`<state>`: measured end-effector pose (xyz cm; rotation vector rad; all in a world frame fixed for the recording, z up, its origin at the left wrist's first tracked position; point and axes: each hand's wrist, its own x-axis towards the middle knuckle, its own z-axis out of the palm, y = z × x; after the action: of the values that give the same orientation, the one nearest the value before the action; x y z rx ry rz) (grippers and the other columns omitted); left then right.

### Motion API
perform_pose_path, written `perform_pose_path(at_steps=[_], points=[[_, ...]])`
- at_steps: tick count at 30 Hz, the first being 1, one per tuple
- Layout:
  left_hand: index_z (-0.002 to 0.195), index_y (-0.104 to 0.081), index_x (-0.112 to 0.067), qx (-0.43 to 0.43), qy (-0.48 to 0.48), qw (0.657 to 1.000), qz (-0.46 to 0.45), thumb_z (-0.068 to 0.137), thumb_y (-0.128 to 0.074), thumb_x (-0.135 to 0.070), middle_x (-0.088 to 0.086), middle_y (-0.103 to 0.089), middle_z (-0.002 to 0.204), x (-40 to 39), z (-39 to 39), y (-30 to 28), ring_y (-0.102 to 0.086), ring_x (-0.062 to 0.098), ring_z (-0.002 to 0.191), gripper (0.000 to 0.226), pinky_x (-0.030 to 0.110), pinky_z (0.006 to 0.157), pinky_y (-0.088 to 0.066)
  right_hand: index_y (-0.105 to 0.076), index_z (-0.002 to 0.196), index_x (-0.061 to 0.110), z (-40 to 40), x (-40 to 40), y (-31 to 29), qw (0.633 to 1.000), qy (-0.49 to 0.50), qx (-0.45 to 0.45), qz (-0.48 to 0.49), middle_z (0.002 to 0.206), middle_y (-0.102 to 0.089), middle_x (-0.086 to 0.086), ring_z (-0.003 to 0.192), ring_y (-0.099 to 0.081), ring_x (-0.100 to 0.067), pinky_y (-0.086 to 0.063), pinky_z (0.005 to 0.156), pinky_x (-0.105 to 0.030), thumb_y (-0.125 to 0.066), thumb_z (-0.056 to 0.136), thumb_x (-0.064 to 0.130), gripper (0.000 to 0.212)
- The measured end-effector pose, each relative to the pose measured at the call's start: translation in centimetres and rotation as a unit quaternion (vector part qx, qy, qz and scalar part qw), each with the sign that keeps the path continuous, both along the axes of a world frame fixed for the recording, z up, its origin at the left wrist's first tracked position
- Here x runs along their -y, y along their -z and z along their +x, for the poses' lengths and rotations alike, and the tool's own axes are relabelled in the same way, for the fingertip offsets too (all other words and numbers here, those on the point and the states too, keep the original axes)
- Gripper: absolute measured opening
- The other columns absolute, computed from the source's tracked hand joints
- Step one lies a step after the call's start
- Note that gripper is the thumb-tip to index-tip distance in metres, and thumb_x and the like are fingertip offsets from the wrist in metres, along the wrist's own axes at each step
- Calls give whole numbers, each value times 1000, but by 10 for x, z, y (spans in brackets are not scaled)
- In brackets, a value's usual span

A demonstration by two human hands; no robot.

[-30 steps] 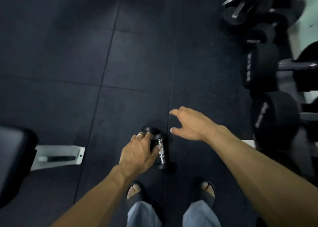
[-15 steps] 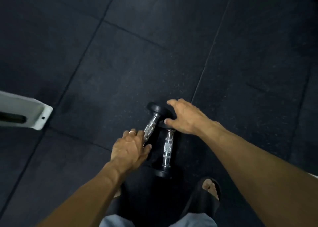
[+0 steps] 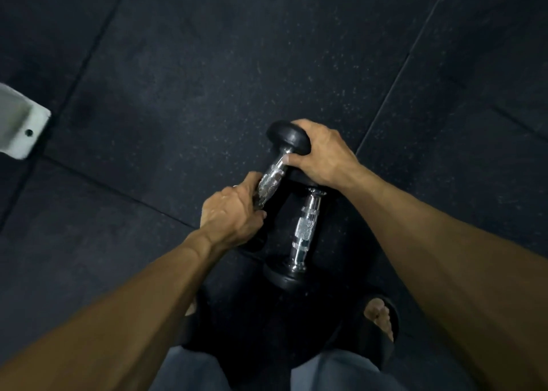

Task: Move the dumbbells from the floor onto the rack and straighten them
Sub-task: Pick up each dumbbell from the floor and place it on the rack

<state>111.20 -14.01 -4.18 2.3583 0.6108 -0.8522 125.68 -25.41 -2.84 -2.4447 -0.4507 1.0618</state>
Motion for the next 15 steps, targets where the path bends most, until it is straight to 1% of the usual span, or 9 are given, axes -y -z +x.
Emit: perform_pose_path(at_steps=[3,7,12,15], points=[[132,-34,-36,-5,-16,1000,-23,83,-64,-35,7,-65,111,-2,1,-5,-59,30,103,58,34,76,-38,-60,123,26,1,0,-7,1000,5,6,8,110,-69,3,102,-65,-20,-50,95,-39,-80,77,24,50],[133,-36,-37,17,-23,1000,-9,82,-66,-34,5,-64,114,-10,8,-31,-57,31,106,59,34,77,-36,-62,122,27,7,-4,-35,999,5,33,29,110,-69,5,103,-64,-17,-50,94,-36,-80,75,26,50],[133,-38,-37,37,-23,999,-19,82,-66,-32,3,-65,115,-15,23,-97,-56,29,108,58,32,77,-34,-62,120,26,22,-6,-100,998,4,44,43,107,-69,4,102,-65,-19,-50,94,-39,-81,74,26,49],[131,-37,-38,54,-13,998,-19,82,-64,-31,3,-65,111,-12,34,-144,-58,29,105,56,33,76,-37,-62,120,27,33,-2,-149,998,0,49,48,106,-70,4,101,-65,-20,-50,94,-38,-80,76,27,48]])
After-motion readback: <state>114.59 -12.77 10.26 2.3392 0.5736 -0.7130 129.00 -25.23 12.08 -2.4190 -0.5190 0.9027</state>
